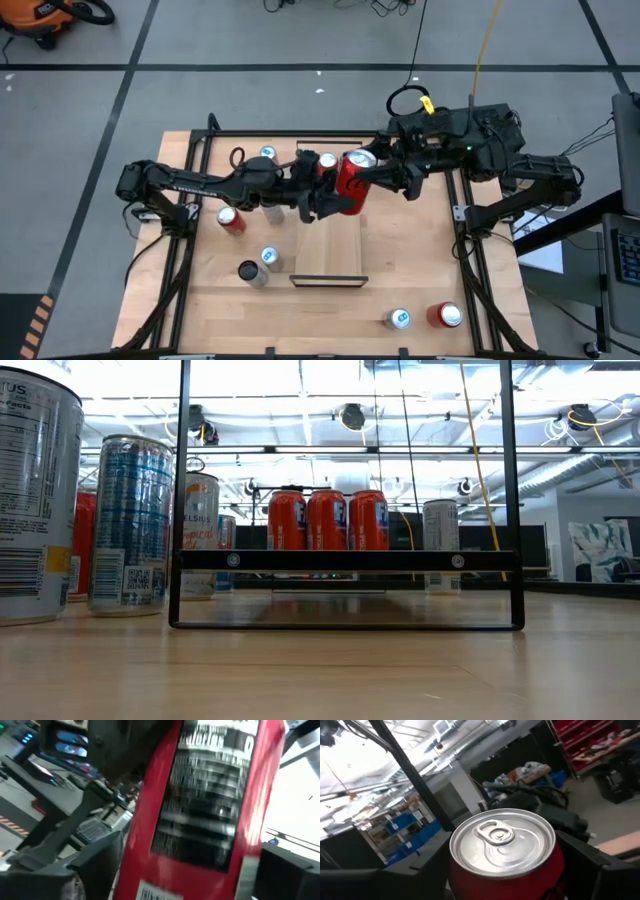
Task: Place canned beverage on shelf
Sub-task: Put the top right red soda can on the shelf
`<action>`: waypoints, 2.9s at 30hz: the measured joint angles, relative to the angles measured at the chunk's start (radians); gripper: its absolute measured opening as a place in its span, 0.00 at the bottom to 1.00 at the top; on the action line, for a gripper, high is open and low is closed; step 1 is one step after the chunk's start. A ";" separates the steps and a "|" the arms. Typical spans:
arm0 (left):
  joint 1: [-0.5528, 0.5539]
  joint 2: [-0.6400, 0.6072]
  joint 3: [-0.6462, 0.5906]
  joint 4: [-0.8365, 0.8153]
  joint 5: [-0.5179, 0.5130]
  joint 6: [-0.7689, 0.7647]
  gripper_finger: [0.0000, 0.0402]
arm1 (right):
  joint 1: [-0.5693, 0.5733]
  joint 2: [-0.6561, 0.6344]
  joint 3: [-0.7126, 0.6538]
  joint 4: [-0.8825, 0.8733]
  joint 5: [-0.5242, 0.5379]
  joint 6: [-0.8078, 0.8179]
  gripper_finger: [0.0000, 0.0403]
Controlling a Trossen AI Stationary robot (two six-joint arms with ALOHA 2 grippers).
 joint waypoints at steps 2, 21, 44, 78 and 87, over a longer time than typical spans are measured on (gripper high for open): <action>0.001 0.000 0.000 -0.002 -0.021 0.004 0.97 | -0.015 -0.009 0.000 -0.008 -0.010 0.000 0.66; 0.036 -0.001 -0.001 -0.068 -0.195 0.083 0.99 | -0.129 -0.172 0.000 -0.251 -0.017 -0.059 0.66; 0.010 -0.062 -0.002 -0.167 -0.290 0.168 0.99 | -0.154 -0.213 0.002 -0.529 0.089 -0.112 0.66; -0.032 -0.102 -0.002 -0.421 -0.383 0.313 0.99 | -0.154 -0.162 -0.036 -0.635 0.115 -0.211 0.66; -0.052 -0.198 -0.002 -0.614 -0.378 0.239 0.99 | -0.135 -0.294 -0.349 -0.401 0.111 -0.154 0.66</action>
